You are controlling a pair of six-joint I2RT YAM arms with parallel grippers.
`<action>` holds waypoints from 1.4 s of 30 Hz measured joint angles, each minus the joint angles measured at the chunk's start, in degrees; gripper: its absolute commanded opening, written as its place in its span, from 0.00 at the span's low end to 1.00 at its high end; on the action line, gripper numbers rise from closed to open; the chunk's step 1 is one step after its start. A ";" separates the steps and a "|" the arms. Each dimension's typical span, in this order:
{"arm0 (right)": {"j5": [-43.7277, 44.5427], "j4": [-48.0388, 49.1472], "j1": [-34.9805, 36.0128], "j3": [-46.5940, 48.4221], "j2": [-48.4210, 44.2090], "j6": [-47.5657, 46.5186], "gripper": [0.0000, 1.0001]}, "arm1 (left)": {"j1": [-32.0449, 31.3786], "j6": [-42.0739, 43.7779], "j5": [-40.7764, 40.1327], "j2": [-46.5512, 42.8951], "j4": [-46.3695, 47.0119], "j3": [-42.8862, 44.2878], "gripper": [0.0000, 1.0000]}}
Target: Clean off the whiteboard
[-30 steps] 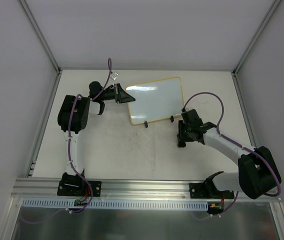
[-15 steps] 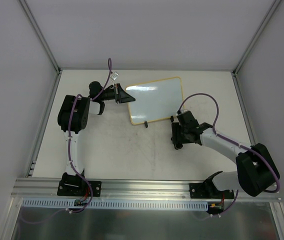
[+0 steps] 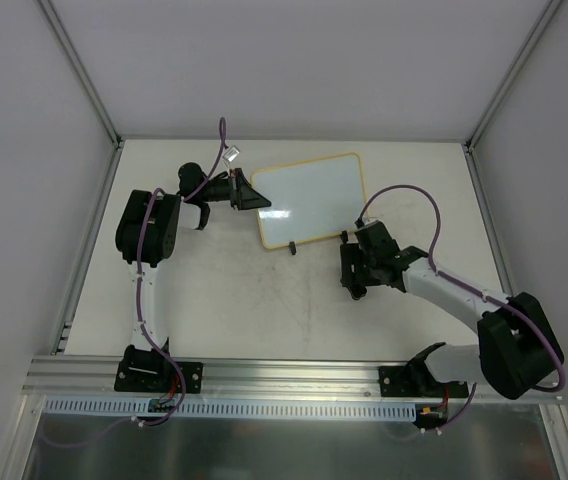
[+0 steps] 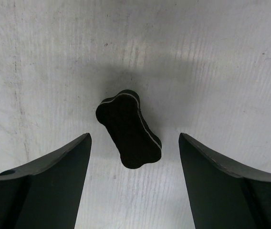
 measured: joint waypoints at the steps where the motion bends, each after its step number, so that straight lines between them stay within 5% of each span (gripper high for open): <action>1: 0.22 0.02 0.02 0.00 -0.46 -0.02 0.78 | 0.00 -0.26 0.37 0.02 0.00 0.00 0.44; 9: 1.42 -0.11 0.02 0.00 -2.43 -0.37 0.78 | 0.02 -2.05 1.20 0.46 0.04 0.00 0.48; 17: 1.62 -0.37 -0.87 0.31 -5.11 -0.79 0.86 | 1.07 -3.04 0.24 0.44 0.24 -1.22 0.62; 22: 0.59 0.68 -3.17 1.99 -8.04 -1.55 0.90 | 3.21 -4.72 -2.78 -0.44 0.31 -4.33 0.99; 42: -5.18 17.70 -7.45 -7.19 -29.88 -1.99 0.94 | 7.30 0.26 -30.42 -40.00 -5.66 -43.12 0.99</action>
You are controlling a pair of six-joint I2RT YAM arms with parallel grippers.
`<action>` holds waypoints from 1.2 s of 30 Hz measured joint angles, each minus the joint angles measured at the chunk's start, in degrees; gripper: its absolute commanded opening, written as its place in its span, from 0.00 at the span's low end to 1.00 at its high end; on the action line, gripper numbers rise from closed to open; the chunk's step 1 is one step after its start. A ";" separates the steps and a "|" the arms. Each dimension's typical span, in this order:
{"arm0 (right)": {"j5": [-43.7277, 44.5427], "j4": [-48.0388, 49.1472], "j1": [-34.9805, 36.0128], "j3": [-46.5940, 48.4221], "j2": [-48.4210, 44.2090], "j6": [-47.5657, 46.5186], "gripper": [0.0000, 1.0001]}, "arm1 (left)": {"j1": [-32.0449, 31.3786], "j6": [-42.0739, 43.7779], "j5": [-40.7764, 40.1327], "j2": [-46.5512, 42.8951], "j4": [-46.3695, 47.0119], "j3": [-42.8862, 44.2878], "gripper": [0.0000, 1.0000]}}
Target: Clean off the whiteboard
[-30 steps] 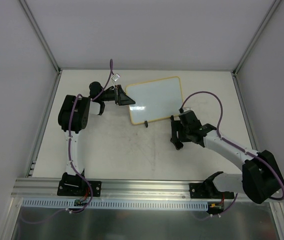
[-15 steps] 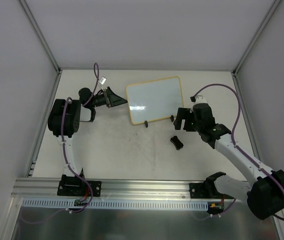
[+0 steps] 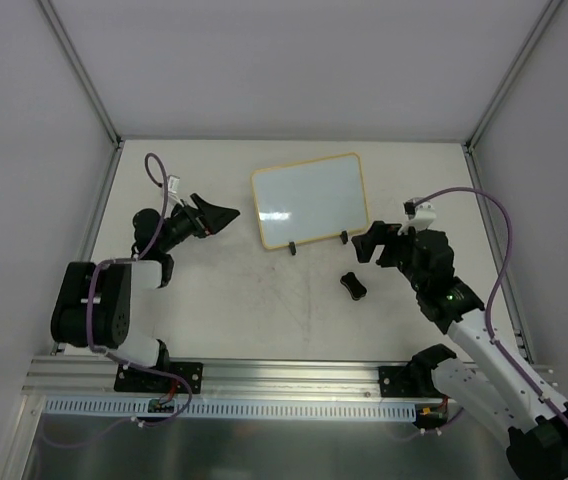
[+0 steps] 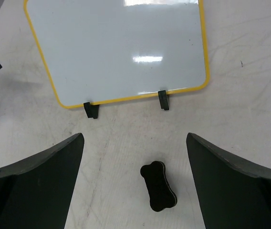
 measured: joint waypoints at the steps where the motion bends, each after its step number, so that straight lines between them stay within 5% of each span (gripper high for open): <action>1: 0.20 0.72 0.00 -1.25 -1.70 -0.04 0.94 | -0.72 2.03 -1.86 -4.07 -3.30 -0.61 0.99; 9: 0.42 2.36 -0.09 -8.98 -7.87 -0.07 0.94 | -7.96 16.68 -16.76 -37.48 -30.69 -1.92 0.99; 16: -0.04 5.01 -0.11 -16.15 -11.67 -0.04 0.94 | -10.88 22.97 -25.46 -53.37 -44.06 -7.52 0.99; 22: -0.48 8.41 -0.11 -22.32 -15.52 -0.07 0.94 | -12.15 25.27 -30.14 -60.00 -49.44 -15.96 0.99; 36: -0.98 11.43 -0.11 -22.43 -15.37 -0.09 0.92 | -12.15 27.52 -33.75 -57.05 -51.41 -16.44 0.99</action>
